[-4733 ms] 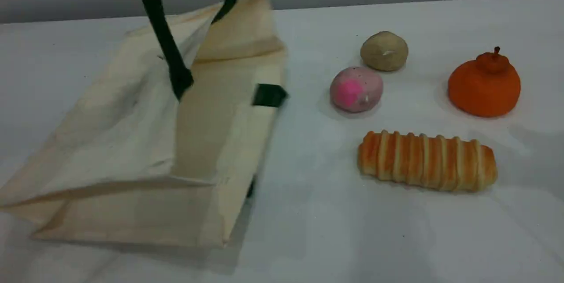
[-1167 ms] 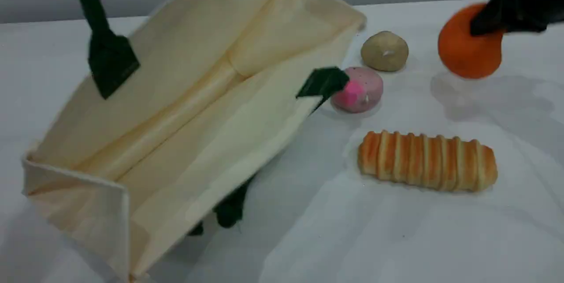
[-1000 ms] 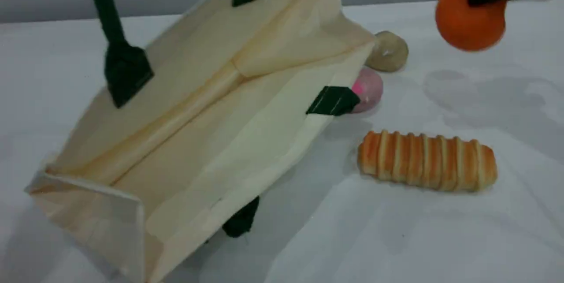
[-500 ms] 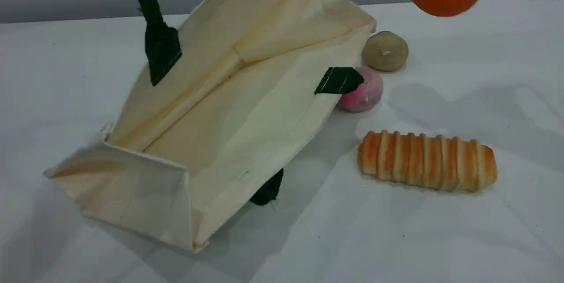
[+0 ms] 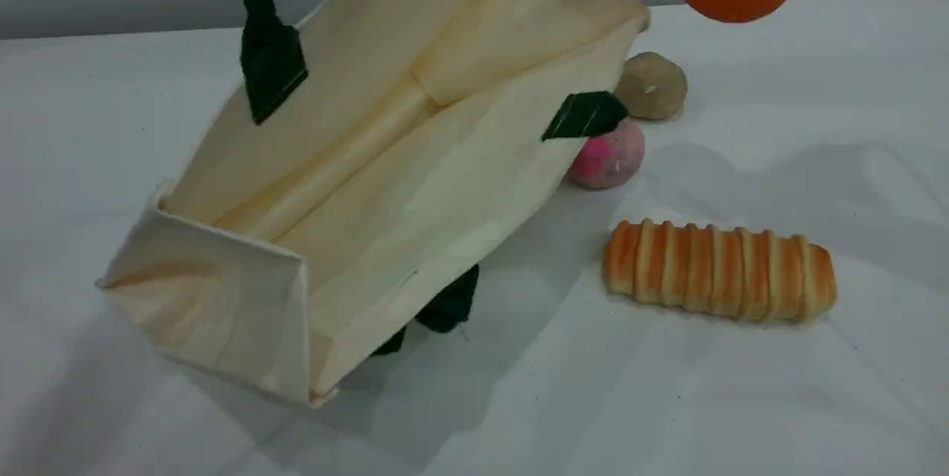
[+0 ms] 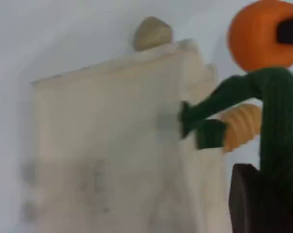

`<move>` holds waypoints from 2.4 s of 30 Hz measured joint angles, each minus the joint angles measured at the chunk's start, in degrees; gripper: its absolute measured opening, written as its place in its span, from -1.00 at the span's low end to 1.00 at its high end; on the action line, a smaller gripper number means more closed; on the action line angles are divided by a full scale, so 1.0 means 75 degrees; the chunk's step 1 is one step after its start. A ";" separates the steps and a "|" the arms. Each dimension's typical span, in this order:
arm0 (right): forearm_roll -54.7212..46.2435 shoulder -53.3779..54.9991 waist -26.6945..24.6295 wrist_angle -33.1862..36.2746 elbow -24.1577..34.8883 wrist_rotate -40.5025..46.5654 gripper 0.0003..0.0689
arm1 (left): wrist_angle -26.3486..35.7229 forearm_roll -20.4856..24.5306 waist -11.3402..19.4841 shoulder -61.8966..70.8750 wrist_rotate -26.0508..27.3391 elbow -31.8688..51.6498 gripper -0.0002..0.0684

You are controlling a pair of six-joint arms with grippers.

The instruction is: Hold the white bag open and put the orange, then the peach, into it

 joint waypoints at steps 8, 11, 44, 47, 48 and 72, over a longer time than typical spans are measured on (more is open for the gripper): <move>0.0085 0.0000 0.0563 0.0432 0.0000 -0.0038 -0.88 | -0.0002 0.0010 -0.0052 0.0082 -0.0001 -0.0019 -0.76; 0.0078 0.0000 0.1121 0.0426 0.0000 -0.0210 -0.88 | -0.0002 0.0010 -0.0052 0.0082 -0.0001 -0.0019 -0.76; 0.1666 0.0627 0.3803 -0.1724 -0.0013 -0.1198 -0.88 | 0.0298 -0.0197 -0.0115 0.0068 -0.0017 -0.0486 -0.76; 0.1833 0.0999 0.3821 -0.1556 -0.0013 -0.1198 -0.88 | 0.0314 -0.0191 -0.0115 0.0068 -0.0017 -0.0486 -0.76; 0.1897 0.1090 0.3824 -0.1464 -0.0013 -0.1190 -0.88 | 0.0314 -0.0191 -0.0115 0.0068 -0.0017 -0.0486 -0.76; 0.1942 0.0615 0.3787 -0.1396 -0.0015 -0.1190 0.56 | 0.0313 0.0362 -0.0108 0.0075 -0.0034 -0.0486 -0.76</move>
